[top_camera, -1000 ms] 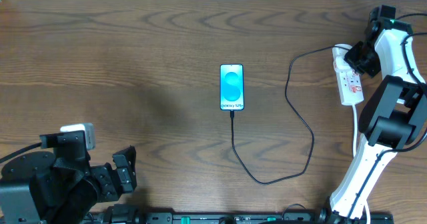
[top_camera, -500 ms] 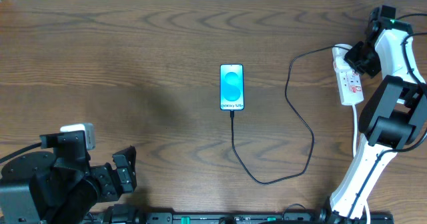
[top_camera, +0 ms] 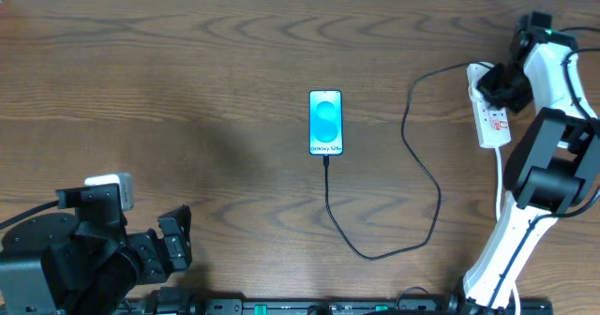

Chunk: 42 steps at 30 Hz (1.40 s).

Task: Plug charger to phone and switch on socket

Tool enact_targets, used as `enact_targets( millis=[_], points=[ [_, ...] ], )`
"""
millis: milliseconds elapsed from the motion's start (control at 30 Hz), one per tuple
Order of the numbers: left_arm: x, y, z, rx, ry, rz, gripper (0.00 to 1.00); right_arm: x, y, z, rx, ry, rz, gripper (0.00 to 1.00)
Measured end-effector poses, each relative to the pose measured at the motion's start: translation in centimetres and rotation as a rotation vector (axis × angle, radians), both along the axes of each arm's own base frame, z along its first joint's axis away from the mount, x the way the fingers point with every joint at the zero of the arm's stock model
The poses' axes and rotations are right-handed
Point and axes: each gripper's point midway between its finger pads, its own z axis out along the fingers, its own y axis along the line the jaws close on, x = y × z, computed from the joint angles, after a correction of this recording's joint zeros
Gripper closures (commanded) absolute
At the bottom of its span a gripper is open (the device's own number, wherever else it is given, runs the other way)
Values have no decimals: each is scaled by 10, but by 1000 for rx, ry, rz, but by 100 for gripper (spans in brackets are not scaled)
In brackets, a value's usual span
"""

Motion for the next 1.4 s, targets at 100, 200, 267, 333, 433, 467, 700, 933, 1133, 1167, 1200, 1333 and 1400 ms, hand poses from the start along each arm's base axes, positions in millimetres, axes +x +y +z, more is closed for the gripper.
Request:
enact_targets(
  millis=[100,200,267,333,433,467,700,933,1133,1167,1200,1333,1400],
  points=[
    [0,0,0,0,0,0,6,4,32,-3,74,-8,9,99],
    [0,0,0,0,0,0,6,2,30,-3,70,0,-26,99],
    [0,0,0,0,0,0,5,-3,26,-2,28,28,-41,99],
    [0,0,0,0,0,0,6,-10,21,-2,-18,59,-50,99],
    [0,0,0,0,0,0,6,-23,14,-2,-68,112,-64,99],
    [0,0,0,0,0,0,6,-30,11,-5,-81,137,-68,99],
    [0,0,0,0,0,0,6,-39,-10,48,-139,55,-124,99],
    [0,0,0,0,0,0,6,-55,-32,229,-295,-403,-210,99],
    [-4,0,2,1,-18,0,6,-89,-19,380,-339,-900,-242,99],
    [-6,0,3,1,-28,0,6,-97,-16,395,-339,-949,-238,99],
    [-9,0,5,2,-45,0,6,-109,-11,418,-344,-1025,-233,99],
    [-34,-2,15,8,-159,0,6,-155,7,467,-363,-1183,-177,99],
    [-49,-2,20,10,-223,0,6,-179,16,483,-379,-1237,-146,99]
  ],
)
